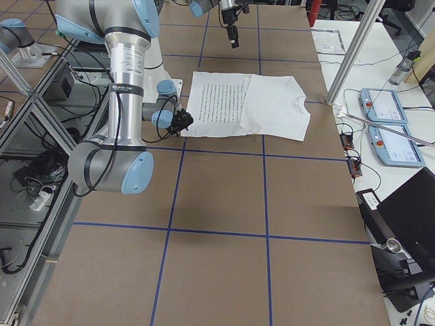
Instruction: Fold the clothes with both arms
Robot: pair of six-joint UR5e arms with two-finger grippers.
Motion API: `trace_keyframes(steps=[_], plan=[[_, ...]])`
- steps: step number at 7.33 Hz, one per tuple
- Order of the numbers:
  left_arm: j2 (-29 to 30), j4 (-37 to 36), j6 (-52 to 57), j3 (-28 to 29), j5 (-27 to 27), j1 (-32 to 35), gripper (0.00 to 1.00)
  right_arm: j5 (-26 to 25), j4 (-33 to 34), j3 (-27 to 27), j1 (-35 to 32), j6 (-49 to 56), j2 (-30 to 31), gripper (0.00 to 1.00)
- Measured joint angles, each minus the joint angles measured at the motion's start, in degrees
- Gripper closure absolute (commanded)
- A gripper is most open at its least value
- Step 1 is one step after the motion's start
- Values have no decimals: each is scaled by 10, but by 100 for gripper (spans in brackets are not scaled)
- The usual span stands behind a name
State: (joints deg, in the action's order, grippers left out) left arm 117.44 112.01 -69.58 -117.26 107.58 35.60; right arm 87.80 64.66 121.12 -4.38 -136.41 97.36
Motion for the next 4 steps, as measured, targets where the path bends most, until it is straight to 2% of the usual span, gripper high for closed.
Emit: trace_keyframes(steps=[3, 4], plan=[[-2, 3, -1, -1, 0, 0, 20, 0, 1, -1, 2, 0, -1, 43], [-2, 3, -2, -1, 0, 0, 20, -1, 3, -2, 3, 0, -3, 54]])
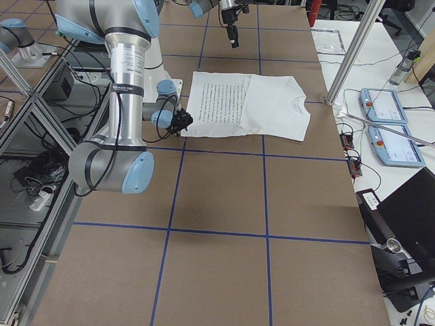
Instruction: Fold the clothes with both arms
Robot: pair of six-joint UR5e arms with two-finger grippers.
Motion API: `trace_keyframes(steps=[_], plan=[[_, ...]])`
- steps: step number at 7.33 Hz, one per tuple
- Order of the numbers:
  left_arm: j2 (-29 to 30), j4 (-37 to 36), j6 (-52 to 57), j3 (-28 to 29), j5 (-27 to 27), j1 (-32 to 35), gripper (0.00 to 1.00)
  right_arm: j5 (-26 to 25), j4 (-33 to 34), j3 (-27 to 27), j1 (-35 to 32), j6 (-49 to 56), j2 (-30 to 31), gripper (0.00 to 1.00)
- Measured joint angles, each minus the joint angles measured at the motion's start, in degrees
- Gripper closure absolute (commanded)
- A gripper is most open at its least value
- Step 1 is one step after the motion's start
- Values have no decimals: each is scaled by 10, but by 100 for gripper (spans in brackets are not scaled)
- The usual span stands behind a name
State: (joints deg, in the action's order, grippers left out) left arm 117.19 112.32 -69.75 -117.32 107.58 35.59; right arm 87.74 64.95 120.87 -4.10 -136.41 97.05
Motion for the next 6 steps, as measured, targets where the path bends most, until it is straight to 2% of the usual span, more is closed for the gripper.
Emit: trace_keyframes(steps=[1, 6], plan=[[0, 0, 0, 0, 0, 0, 20, 0, 6, -1, 1, 0, -5, 98], [0, 0, -1, 1, 0, 0, 20, 1, 37, 5, -5, 0, -21, 100]])
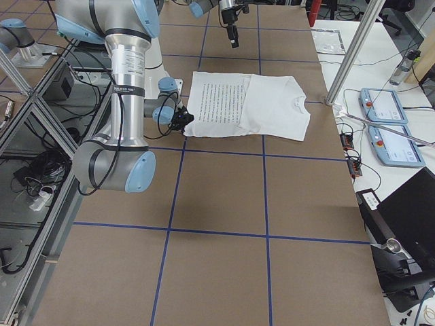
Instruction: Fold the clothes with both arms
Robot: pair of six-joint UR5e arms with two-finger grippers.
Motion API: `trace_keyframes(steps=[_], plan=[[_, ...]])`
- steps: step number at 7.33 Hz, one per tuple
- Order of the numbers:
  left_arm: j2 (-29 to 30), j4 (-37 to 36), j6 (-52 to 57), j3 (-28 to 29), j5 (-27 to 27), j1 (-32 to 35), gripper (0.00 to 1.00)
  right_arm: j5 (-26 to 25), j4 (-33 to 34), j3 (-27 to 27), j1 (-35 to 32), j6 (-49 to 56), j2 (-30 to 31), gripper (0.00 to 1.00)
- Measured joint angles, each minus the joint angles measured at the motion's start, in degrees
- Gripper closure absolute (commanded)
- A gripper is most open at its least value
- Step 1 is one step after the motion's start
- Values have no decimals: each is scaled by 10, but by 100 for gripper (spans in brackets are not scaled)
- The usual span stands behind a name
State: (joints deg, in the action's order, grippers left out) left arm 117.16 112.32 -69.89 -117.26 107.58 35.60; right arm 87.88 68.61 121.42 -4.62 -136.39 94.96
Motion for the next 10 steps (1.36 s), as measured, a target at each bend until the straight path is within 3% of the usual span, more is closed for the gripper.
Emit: trace_keyframes(steps=[2, 4, 6, 10], plan=[[-14, -2, -17, 10, 0, -2, 20, 2, 0, 13, -4, 1, 3, 100], [-75, -3, -73, 11, 0, -14, 20, 5, 0, 25, -9, 1, 5, 100], [-140, -5, -125, 2, 2, -58, 23, 6, 0, 34, -14, 1, 6, 100], [-171, -36, -248, -1, -7, -174, 29, 6, 0, 38, -20, 2, 6, 100]])
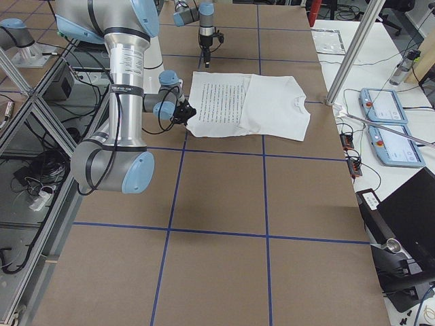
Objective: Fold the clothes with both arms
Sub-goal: 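Slide the left gripper down the shirt side to the hem corner nearest it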
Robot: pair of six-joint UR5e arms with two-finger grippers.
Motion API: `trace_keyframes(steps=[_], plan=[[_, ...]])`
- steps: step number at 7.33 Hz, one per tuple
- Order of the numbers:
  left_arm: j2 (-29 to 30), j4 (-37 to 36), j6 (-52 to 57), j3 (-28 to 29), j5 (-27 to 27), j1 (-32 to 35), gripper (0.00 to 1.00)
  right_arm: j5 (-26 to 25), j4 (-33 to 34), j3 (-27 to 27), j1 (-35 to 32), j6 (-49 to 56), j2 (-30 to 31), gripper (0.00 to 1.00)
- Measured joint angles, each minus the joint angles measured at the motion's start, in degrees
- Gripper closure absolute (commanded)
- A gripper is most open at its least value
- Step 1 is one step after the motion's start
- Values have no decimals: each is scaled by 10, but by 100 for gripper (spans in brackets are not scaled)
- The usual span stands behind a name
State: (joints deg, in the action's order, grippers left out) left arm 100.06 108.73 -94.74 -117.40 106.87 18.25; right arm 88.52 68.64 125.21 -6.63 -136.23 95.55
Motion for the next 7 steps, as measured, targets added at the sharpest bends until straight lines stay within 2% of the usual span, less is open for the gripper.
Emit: trace_keyframes(steps=[1, 3, 5, 7], plan=[[-2, -11, -14, 1, -2, -21, 31, 0, 0, 0, 0, 0, 0, 100], [-6, -19, -30, 9, -11, -52, 40, 0, 0, 0, 0, 0, 0, 100], [-6, -20, -36, 15, -14, -62, 49, 0, 0, 0, 0, 0, -1, 100], [-6, -21, -36, 20, -15, -64, 52, 1, 0, 0, 0, 0, -1, 100]])
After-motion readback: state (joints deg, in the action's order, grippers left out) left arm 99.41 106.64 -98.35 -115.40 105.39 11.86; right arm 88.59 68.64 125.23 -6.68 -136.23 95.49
